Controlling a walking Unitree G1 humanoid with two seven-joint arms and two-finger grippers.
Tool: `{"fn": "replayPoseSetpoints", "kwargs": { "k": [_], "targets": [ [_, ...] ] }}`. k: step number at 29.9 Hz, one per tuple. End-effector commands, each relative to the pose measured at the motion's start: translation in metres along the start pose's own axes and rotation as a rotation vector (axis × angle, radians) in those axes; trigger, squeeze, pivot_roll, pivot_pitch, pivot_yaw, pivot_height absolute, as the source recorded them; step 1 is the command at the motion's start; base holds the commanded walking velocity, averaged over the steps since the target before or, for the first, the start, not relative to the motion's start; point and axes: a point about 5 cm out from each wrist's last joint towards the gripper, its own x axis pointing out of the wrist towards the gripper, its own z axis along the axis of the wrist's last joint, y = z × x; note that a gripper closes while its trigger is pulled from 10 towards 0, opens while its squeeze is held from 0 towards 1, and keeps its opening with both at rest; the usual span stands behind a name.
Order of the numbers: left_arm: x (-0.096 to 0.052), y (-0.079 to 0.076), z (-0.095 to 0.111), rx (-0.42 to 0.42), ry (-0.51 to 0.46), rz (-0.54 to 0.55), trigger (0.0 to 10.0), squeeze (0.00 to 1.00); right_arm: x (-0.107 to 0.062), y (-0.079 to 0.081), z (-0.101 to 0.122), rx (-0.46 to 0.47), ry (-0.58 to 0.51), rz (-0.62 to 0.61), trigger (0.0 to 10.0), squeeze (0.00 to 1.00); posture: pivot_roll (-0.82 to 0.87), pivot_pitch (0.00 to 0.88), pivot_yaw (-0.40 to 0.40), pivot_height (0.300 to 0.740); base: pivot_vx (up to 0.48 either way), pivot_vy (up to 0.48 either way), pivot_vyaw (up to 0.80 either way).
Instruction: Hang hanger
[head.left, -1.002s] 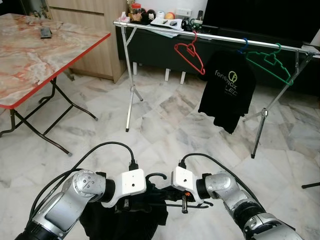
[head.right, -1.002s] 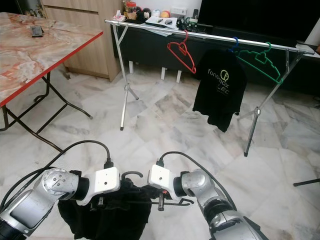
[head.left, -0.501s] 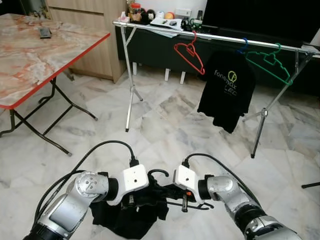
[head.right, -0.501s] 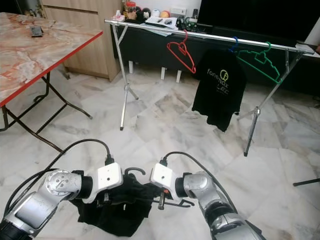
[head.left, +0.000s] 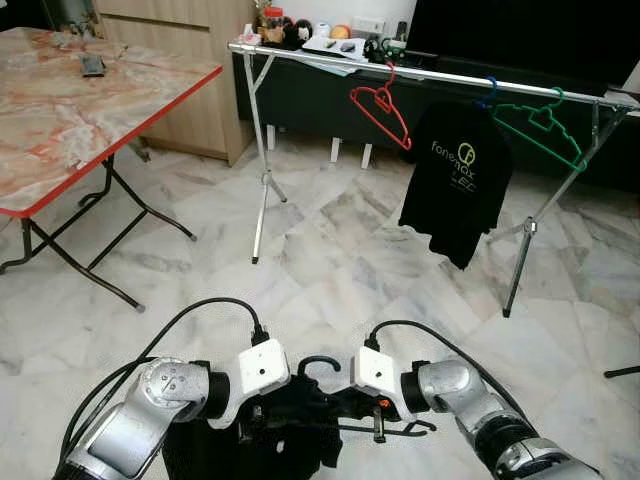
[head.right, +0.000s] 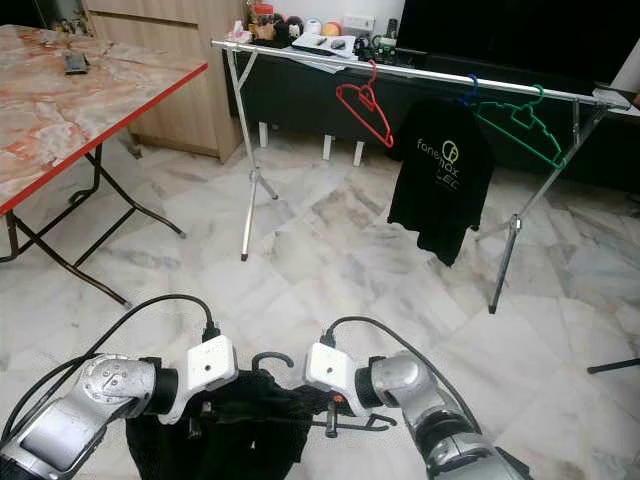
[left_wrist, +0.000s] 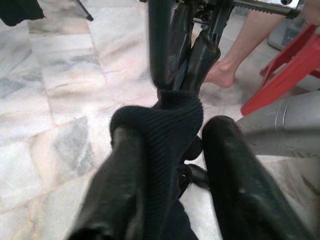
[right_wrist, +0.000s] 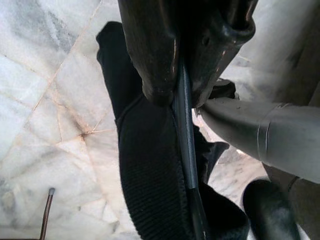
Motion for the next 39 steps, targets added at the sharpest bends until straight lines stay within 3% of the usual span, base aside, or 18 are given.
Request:
{"fn": "replayPoseSetpoints", "kwargs": {
  "k": [1,15,29,36,39],
  "targets": [
    [0.000,-0.004,-0.001,-0.013,-0.009,-0.019,0.0,0.00,-0.007,-0.004,-0.001,0.004,0.000,-0.023,0.0,0.00,0.19,0.112,-0.090,0.740,0.000,0.000,0.00],
    [0.000,0.000,-0.001,-0.050,-0.043,0.031,0.0,0.00,-0.006,-0.004,0.002,0.006,-0.020,-0.014,0.0,0.00,0.20,0.119,-0.091,0.740,0.000,0.000,0.00],
    [-0.001,0.005,0.004,-0.159,-0.184,0.140,0.0,0.00,-0.004,0.001,-0.004,0.009,0.008,0.005,0.0,0.00,0.20,0.119,-0.091,0.740,0.000,0.000,0.00],
    [-0.014,0.003,-0.016,-0.180,-0.107,0.183,0.0,0.00,-0.005,0.010,-0.026,-0.024,0.164,0.007,0.0,0.00,0.20,0.121,-0.092,0.740,0.000,0.000,0.00],
    [-0.019,0.001,-0.025,-0.178,-0.061,0.195,0.0,0.00,-0.006,0.009,-0.027,-0.009,0.158,-0.013,0.0,0.00,0.20,0.123,-0.093,0.740,0.000,0.000,0.00]
  ]
}}
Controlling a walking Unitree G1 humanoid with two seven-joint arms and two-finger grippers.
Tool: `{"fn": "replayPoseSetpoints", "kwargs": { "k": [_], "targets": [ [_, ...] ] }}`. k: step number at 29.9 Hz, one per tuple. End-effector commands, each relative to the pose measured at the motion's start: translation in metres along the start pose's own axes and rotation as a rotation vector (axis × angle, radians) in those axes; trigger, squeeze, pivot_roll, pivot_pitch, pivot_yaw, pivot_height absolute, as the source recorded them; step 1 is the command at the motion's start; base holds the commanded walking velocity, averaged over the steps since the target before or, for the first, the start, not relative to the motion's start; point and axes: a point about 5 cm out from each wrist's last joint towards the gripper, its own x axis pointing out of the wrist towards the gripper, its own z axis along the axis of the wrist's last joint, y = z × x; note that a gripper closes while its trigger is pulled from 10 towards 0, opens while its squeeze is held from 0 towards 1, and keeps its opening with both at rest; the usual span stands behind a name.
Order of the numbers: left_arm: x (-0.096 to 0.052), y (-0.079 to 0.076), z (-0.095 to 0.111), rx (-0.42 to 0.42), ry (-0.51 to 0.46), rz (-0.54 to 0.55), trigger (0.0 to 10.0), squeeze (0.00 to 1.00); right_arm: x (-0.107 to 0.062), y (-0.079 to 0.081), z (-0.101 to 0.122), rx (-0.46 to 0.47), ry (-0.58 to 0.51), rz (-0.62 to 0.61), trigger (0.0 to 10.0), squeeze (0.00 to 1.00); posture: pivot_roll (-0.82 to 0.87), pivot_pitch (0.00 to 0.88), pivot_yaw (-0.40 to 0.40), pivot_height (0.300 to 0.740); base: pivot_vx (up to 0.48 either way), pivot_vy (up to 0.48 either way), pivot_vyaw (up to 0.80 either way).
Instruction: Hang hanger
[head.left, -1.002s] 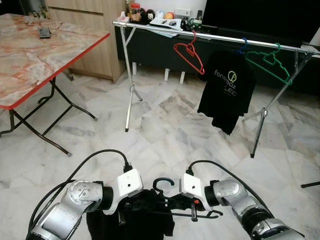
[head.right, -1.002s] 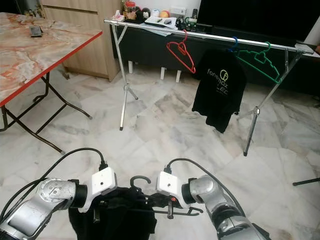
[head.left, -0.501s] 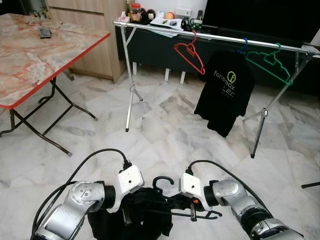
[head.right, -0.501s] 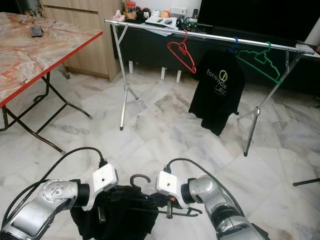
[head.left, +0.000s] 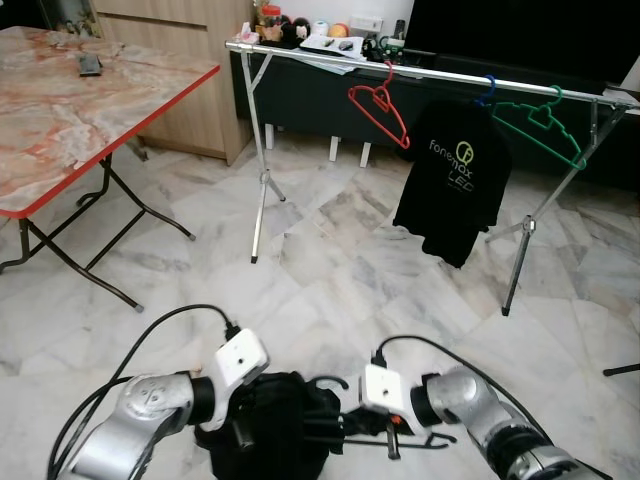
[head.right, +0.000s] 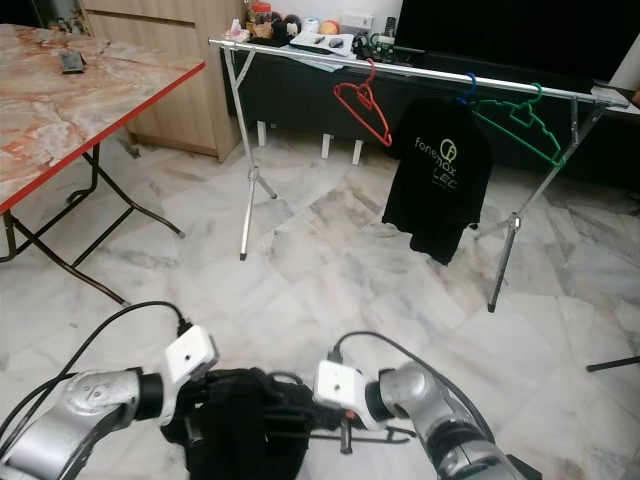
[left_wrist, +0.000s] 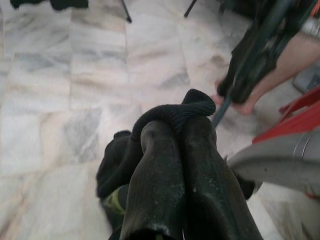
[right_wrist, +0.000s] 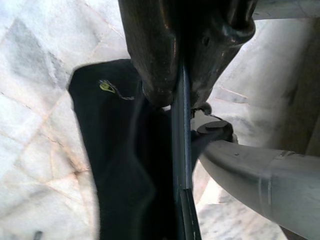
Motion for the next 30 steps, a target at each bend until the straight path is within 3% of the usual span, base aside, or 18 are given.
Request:
{"fn": "replayPoseSetpoints", "kwargs": {
  "k": [1,8,14,21,24,30],
  "targets": [
    [-0.003,0.002,0.000,0.016,0.005,0.015,0.0,0.00,-0.002,-0.001,-0.002,-0.002,0.004,-0.015,0.0,0.00,0.20,0.123,-0.093,0.740,0.000,0.000,0.00],
    [-0.010,0.005,-0.014,0.013,0.056,0.085,0.0,0.00,-0.006,-0.005,-0.003,0.009,-0.005,-0.069,0.0,0.00,0.20,0.121,-0.092,0.740,0.000,0.000,0.00],
    [-0.020,0.024,-0.020,0.012,0.032,0.324,0.0,0.00,-0.014,-0.008,-0.007,0.018,-0.002,-0.110,0.0,0.00,0.19,0.116,-0.094,0.740,0.000,0.000,0.00],
    [-0.030,0.031,-0.027,-0.018,0.006,0.477,0.0,0.00,-0.023,-0.010,-0.018,0.010,0.049,-0.160,0.0,0.00,0.19,0.114,-0.089,0.740,0.000,0.000,0.00],
    [-0.033,0.033,-0.026,-0.045,-0.032,0.553,0.0,0.00,-0.029,-0.015,-0.020,0.043,0.044,-0.237,0.0,0.00,0.19,0.110,-0.087,0.740,0.000,0.000,0.00],
    [-0.040,0.046,-0.015,-0.073,-0.151,0.817,0.0,0.00,-0.042,-0.031,-0.023,0.157,0.010,-0.500,0.0,0.00,0.16,0.103,-0.094,0.740,0.000,0.000,0.00]
  ]
}}
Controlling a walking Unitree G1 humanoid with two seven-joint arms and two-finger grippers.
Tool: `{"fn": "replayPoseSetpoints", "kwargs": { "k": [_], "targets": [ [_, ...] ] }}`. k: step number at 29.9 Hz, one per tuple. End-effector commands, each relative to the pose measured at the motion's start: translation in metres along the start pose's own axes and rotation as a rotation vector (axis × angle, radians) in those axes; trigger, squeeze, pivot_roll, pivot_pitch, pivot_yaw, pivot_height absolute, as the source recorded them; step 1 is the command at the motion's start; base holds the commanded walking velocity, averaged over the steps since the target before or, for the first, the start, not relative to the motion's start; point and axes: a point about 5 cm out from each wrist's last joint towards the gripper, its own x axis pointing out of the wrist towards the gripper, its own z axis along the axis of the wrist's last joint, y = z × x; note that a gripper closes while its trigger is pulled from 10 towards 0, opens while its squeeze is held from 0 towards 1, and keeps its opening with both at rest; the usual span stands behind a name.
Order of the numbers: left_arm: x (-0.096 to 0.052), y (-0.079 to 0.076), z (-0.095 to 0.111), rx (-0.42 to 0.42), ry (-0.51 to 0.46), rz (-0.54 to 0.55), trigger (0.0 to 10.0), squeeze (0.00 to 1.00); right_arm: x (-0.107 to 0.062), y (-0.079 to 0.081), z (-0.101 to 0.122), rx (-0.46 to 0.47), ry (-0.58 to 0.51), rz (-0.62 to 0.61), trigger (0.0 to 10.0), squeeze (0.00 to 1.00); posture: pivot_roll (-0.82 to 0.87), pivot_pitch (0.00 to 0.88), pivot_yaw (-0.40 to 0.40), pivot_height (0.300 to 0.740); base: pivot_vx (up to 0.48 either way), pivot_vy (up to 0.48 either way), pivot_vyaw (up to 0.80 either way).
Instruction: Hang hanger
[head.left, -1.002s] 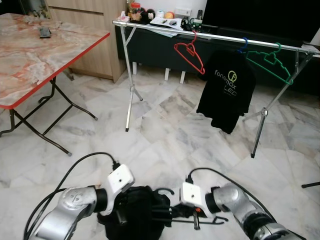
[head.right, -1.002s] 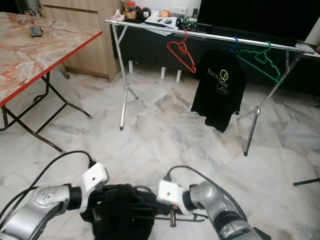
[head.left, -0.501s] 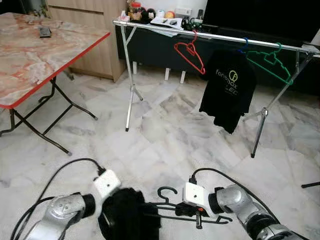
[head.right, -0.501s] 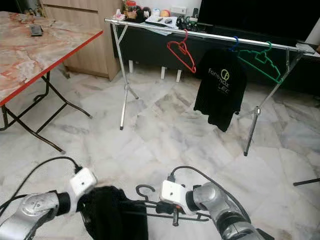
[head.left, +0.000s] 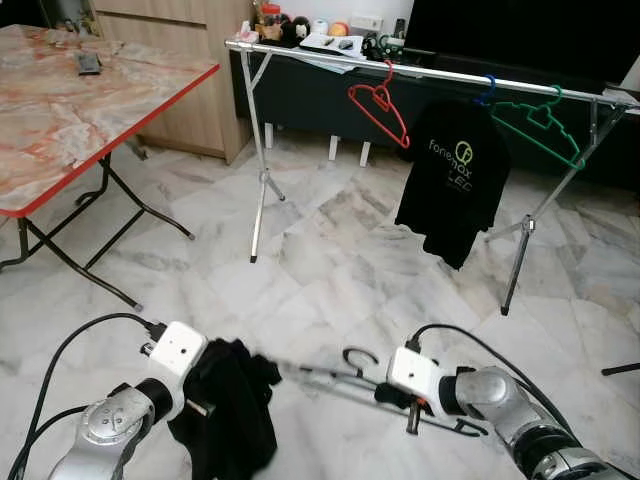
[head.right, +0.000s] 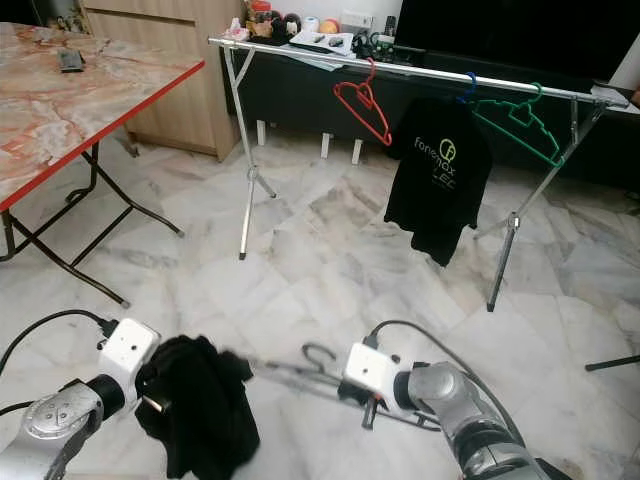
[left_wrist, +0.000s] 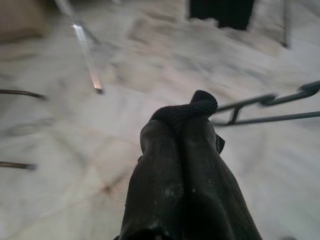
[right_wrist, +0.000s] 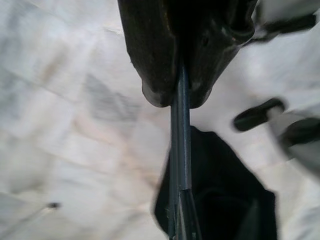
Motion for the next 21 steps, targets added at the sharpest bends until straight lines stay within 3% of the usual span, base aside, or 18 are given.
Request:
{"fn": "replayPoseSetpoints", "kwargs": {
  "k": [1,2,3,4,5,6,8,10,11,12,14,16,18,19,21],
  "targets": [
    [0.001,0.008,0.009,-0.011,-0.061,0.083,0.0,0.00,-0.005,-0.007,-0.003,0.050,-0.012,-0.083,0.0,0.00,0.16,0.103,-0.094,0.740,0.000,0.000,0.00],
    [0.001,0.010,0.018,-0.041,-0.114,0.151,2.0,0.00,-0.005,-0.011,-0.005,0.147,-0.043,-0.182,0.0,0.00,0.16,0.098,-0.096,0.740,0.000,0.000,0.00],
    [0.001,0.010,0.018,-0.041,-0.114,0.151,2.0,0.00,-0.005,-0.011,-0.005,0.147,-0.043,-0.182,0.0,0.00,0.16,0.098,-0.096,0.740,0.000,0.000,0.00],
    [0.001,0.008,0.023,-0.064,-0.146,0.172,10.0,0.00,-0.004,-0.009,-0.008,0.215,-0.061,-0.243,0.0,0.00,0.16,0.095,-0.096,0.740,0.000,0.000,0.00],
    [0.001,0.003,0.030,-0.092,-0.190,0.187,10.0,0.00,0.000,-0.005,-0.015,0.316,-0.075,-0.343,0.0,0.00,0.16,0.091,-0.094,0.740,0.000,0.000,0.00],
    [0.001,0.003,0.030,-0.092,-0.190,0.187,10.0,0.00,0.000,-0.005,-0.015,0.316,-0.075,-0.343,0.0,0.00,0.16,0.091,-0.094,0.740,0.000,0.000,0.00],
    [0.001,-0.003,0.036,-0.107,-0.230,0.191,10.0,0.00,0.005,0.003,-0.023,0.422,-0.083,-0.442,0.0,0.00,0.15,0.087,-0.093,0.740,0.000,0.000,0.00],
    [0.000,-0.004,0.040,-0.120,-0.259,0.218,10.0,0.00,0.010,0.015,-0.030,0.497,-0.080,-0.488,0.0,0.00,0.14,0.081,-0.091,0.740,0.000,0.000,0.00],
    [0.000,-0.005,0.043,-0.144,-0.282,0.237,10.0,0.00,0.014,0.026,-0.038,0.580,-0.070,-0.526,0.0,0.00,0.14,0.075,-0.089,0.740,0.000,0.000,0.00],
    [0.000,-0.005,0.043,-0.144,-0.282,0.237,10.0,0.00,0.014,0.026,-0.038,0.580,-0.070,-0.526,0.0,0.00,0.14,0.075,-0.089,0.740,0.000,0.000,0.00],
    [0.000,-0.006,0.052,-0.178,-0.322,0.269,10.0,0.00,0.021,0.044,-0.046,0.710,-0.070,-0.575,0.0,0.00,0.14,0.060,-0.084,0.740,0.000,0.000,0.00],
    [0.000,-0.008,0.056,-0.195,-0.341,0.271,10.0,0.00,0.023,0.052,-0.051,0.754,-0.057,-0.600,0.0,0.00,0.15,0.054,-0.082,0.740,0.000,0.000,0.00],
    [0.001,-0.009,0.059,-0.204,-0.349,0.267,10.0,0.00,0.022,0.057,-0.057,0.798,-0.039,-0.636,0.0,0.00,0.15,0.052,-0.081,0.740,0.000,0.000,0.00],
    [0.001,-0.011,0.063,-0.218,-0.361,0.258,10.0,0.00,0.021,0.066,-0.068,0.925,-0.004,-0.701,0.0,0.00,0.15,0.042,-0.077,0.740,0.000,0.000,0.00],
    [0.000,-0.014,0.067,-0.236,-0.373,0.251,10.0,0.00,0.019,0.078,-0.081,0.977,0.068,-0.734,0.0,0.00,0.16,0.026,-0.069,0.740,0.000,0.000,0.00]
  ]
}}
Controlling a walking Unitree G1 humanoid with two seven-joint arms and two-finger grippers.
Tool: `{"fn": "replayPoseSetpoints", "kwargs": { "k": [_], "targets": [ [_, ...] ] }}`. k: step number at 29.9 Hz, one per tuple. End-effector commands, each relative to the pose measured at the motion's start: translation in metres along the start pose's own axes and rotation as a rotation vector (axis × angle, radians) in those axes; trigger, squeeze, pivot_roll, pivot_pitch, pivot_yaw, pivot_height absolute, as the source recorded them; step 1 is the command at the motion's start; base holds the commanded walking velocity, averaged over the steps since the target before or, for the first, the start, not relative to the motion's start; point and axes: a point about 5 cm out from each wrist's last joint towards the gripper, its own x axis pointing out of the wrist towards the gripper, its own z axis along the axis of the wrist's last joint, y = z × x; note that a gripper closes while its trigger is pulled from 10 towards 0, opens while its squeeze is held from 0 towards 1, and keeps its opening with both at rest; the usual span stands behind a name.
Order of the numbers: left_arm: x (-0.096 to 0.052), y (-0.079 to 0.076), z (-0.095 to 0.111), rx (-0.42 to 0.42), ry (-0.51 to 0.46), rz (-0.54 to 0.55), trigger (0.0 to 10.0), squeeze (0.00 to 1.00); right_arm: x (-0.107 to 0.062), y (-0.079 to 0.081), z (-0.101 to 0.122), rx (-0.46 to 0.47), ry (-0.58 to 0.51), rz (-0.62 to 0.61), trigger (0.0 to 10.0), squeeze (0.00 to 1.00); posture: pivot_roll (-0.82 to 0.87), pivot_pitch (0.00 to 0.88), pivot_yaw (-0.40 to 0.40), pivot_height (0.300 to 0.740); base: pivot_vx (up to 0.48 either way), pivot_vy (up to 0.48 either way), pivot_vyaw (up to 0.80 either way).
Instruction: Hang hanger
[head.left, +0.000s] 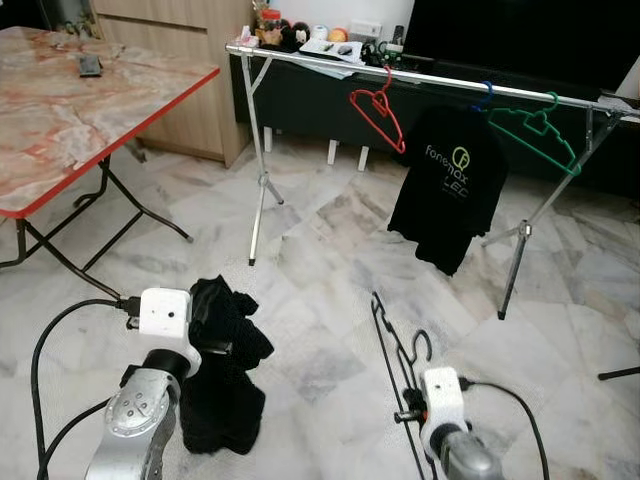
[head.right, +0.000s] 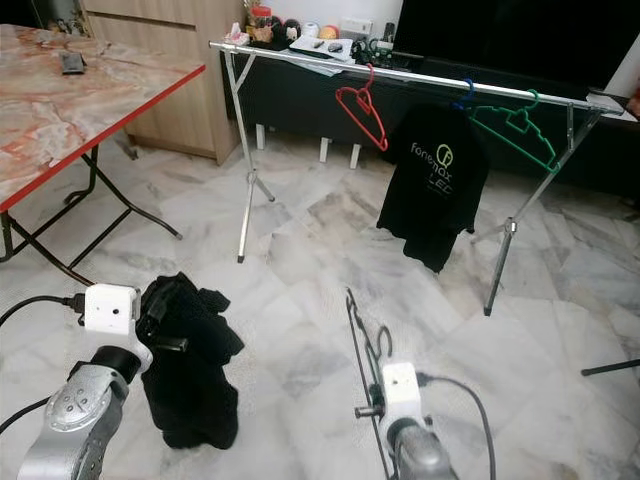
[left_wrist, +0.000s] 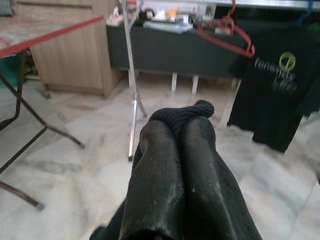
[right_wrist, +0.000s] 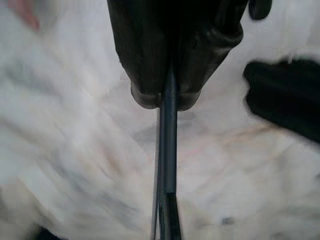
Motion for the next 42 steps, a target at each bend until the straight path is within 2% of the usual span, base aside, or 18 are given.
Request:
{"fn": "replayPoseSetpoints", "kwargs": {
  "k": [1,4,8,10,12,15,19,20,22,23,28,35,42],
  "targets": [
    [0.002,-0.004,0.013,-0.014,-0.049,-0.011,10.0,0.00,-0.005,-0.009,-0.017,0.038,0.067,-0.075,0.0,0.00,0.16,0.024,-0.067,0.740,0.000,0.000,0.00],
    [0.002,-0.005,0.014,-0.018,-0.052,-0.012,10.0,0.00,-0.007,-0.011,-0.024,0.050,0.086,-0.107,0.0,0.00,0.16,0.018,-0.062,0.740,0.000,0.000,0.00],
    [0.000,-0.006,0.015,-0.036,-0.051,-0.002,10.0,0.00,-0.018,-0.018,-0.049,-0.016,0.161,-0.136,0.0,0.00,0.16,0.005,-0.053,0.740,0.000,0.000,0.00],
    [-0.001,-0.006,0.015,-0.036,-0.048,-0.003,10.0,0.00,-0.022,-0.024,-0.057,-0.016,0.185,-0.165,0.0,0.00,0.16,0.003,-0.049,0.740,0.000,0.000,0.00],
    [-0.001,-0.007,0.015,-0.041,-0.045,-0.007,10.0,0.00,-0.025,-0.031,-0.061,-0.012,0.194,-0.195,0.0,0.00,0.16,0.004,-0.049,0.740,0.000,0.000,0.00],
    [-0.002,-0.007,0.016,-0.035,-0.039,-0.014,10.0,0.00,-0.030,-0.041,-0.067,-0.054,0.203,-0.227,0.0,0.00,0.15,0.034,-0.043,0.740,0.000,0.000,0.00],
    [-0.002,-0.006,0.017,-0.035,-0.039,-0.007,10.0,0.00,-0.033,-0.045,-0.071,-0.055,0.204,-0.228,0.0,0.00,0.16,0.051,-0.043,0.740,0.000,0.000,0.00],
    [-0.003,-0.005,0.018,-0.031,-0.039,0.000,10.0,0.00,-0.035,-0.045,-0.073,-0.055,0.206,-0.217,0.9,0.00,0.16,0.054,-0.043,0.740,0.000,0.000,0.00],
    [-0.003,-0.005,0.018,-0.028,-0.039,0.000,10.0,0.00,-0.035,-0.044,-0.075,-0.058,0.211,-0.211,0.9,0.00,0.16,0.057,-0.043,0.740,0.000,0.000,0.00],
    [-0.004,-0.005,0.017,-0.028,-0.029,-0.002,10.0,0.00,-0.036,-0.042,-0.077,-0.045,0.221,-0.203,10.0,0.00,0.16,0.060,-0.041,0.740,0.000,0.000,0.00],
    [-0.005,-0.006,0.013,-0.035,0.003,-0.008,10.0,0.00,-0.035,-0.035,-0.079,-0.039,0.236,-0.171,10.0,0.00,0.16,0.064,-0.038,0.740,0.000,0.000,0.00],
    [-0.005,-0.006,0.012,-0.018,0.021,-0.017,10.0,0.00,-0.032,-0.021,-0.079,-0.028,0.235,-0.142,10.0,0.00,0.17,0.076,-0.037,0.740,0.000,0.443,0.00],
    [-0.005,-0.008,0.010,-0.012,0.044,-0.037,10.0,0.00,-0.034,-0.028,-0.080,-0.038,0.246,-0.120,10.0,0.00,0.17,0.089,-0.035,0.740,0.000,0.480,0.00]
  ]
}}
